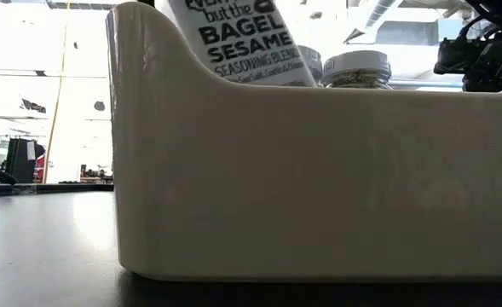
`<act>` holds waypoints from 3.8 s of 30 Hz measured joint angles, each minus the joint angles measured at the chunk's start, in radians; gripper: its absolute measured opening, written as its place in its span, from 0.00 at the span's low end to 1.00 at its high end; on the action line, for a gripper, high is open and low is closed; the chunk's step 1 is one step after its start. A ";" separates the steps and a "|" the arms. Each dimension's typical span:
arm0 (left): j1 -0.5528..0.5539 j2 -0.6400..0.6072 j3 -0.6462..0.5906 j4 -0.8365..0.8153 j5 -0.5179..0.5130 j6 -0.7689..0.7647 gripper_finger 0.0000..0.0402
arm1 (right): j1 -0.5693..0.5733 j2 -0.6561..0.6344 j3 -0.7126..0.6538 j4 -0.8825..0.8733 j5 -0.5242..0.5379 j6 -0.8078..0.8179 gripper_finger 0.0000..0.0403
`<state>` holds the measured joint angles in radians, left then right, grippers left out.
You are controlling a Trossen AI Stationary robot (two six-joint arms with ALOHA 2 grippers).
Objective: Sort spices by type
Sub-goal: Put the white seasoning bottle into the gray bin, then adjust the white seasoning bottles
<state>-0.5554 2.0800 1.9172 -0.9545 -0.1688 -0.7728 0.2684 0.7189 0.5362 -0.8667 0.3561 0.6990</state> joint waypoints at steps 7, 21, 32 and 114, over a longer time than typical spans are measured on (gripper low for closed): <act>0.003 0.000 -0.011 0.007 0.006 0.066 0.50 | 0.000 0.000 0.000 -0.001 0.000 -0.001 0.07; 0.002 0.000 -0.054 0.027 0.008 0.136 0.51 | 0.000 0.000 0.000 -0.001 0.000 -0.003 0.07; 0.003 0.000 -0.054 0.030 0.007 0.119 0.51 | 0.000 0.000 0.000 -0.001 0.000 -0.002 0.07; 0.024 -0.119 -0.052 0.092 0.066 0.041 0.67 | 0.000 0.001 0.000 0.120 -0.090 0.025 0.07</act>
<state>-0.5312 1.9614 1.8652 -0.8624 -0.1032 -0.7323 0.2680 0.7195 0.5359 -0.7470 0.2660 0.7238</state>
